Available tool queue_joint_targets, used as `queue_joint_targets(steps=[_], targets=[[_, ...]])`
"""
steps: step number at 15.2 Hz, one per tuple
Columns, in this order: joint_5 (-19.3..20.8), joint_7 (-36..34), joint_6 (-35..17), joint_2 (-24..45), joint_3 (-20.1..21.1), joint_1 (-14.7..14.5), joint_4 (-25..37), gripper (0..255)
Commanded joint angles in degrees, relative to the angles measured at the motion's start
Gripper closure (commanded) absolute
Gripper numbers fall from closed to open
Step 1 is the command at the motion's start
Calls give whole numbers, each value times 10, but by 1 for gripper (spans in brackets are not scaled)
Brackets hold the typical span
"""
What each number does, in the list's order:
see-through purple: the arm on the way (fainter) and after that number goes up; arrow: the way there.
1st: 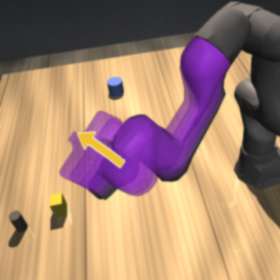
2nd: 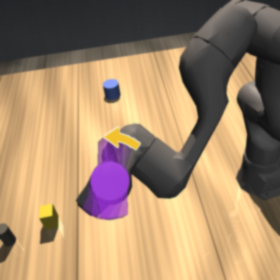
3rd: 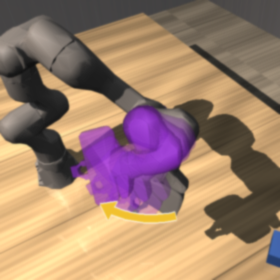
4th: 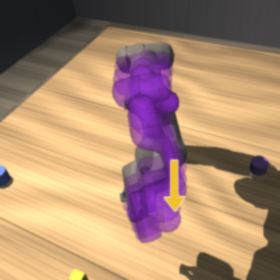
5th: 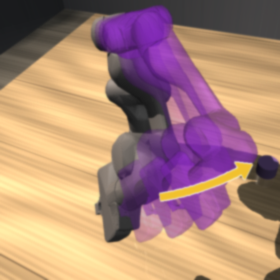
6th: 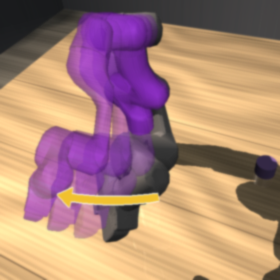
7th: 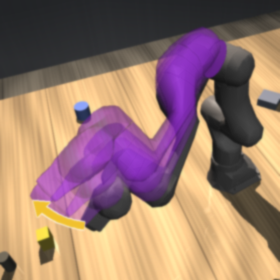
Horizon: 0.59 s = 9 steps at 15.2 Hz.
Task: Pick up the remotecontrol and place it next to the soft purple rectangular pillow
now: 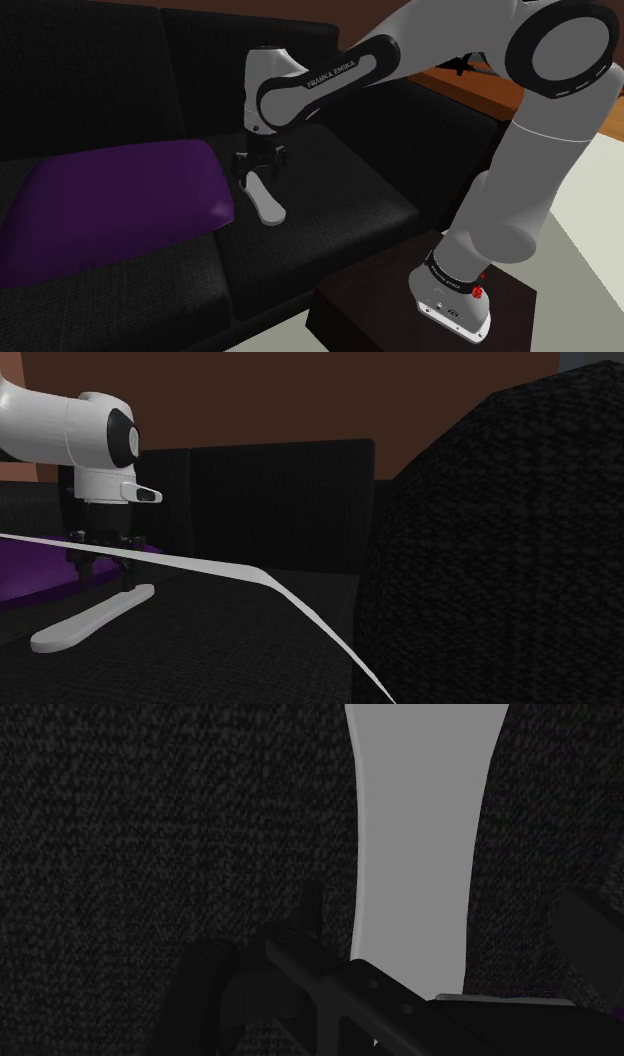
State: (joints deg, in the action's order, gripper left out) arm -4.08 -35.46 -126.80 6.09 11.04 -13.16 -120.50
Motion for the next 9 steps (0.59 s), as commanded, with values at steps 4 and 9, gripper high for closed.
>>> queue_joint_targets(steps=[4,9], targets=[[-3,3,49,-22,-2,3,27,0],[-3,3,49,-22,-2,3,27,0]])
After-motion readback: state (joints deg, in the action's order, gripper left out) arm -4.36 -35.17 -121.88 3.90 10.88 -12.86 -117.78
